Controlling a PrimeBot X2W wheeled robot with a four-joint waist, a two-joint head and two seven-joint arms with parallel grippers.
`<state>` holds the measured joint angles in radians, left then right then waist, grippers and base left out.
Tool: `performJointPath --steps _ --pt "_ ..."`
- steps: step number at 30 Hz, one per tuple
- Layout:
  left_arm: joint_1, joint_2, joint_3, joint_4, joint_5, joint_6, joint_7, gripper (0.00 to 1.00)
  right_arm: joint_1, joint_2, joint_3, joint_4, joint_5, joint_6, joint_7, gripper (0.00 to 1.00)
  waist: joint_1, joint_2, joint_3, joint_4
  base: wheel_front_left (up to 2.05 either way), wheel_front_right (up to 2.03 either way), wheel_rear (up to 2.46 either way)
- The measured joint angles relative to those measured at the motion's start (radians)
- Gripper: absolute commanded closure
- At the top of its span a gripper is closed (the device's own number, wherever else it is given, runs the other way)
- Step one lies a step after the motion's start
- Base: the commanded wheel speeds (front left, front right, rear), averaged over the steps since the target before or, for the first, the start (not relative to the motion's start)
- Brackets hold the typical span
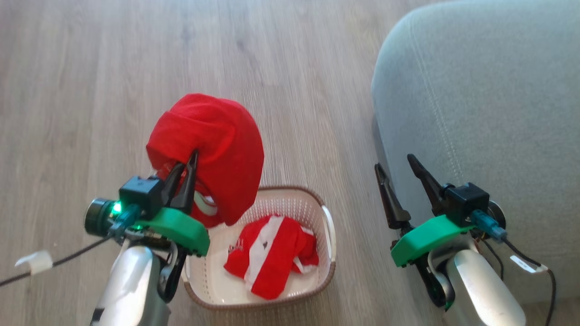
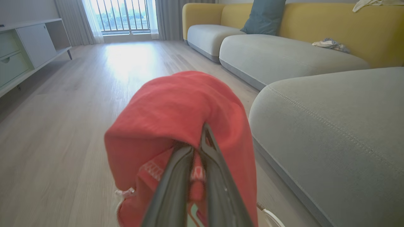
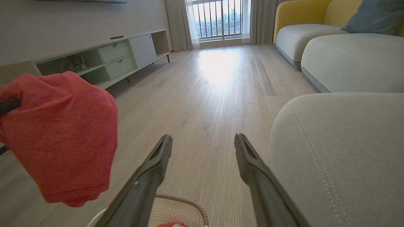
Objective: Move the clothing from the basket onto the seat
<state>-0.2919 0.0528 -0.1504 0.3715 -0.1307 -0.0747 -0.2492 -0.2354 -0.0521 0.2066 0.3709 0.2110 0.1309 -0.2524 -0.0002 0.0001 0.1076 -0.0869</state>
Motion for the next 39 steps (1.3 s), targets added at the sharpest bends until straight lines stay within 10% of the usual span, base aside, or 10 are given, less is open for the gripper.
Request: performJointPath --steps 22,39 --pt "0.070 -0.011 0.003 -0.422 -0.022 0.003 -0.003 1.00 0.048 0.000 0.059 -0.066 -0.015 0.000 0.000 0.00 0.0001 0.0000 -0.082 0.011 0.00 0.00 0.00" --pt "0.066 -0.010 -0.148 -0.386 0.021 -0.038 -0.003 1.00 0.011 -0.074 0.358 -0.237 0.009 0.000 0.000 0.00 0.0001 0.0000 -0.065 0.003 0.00 0.00 0.00"
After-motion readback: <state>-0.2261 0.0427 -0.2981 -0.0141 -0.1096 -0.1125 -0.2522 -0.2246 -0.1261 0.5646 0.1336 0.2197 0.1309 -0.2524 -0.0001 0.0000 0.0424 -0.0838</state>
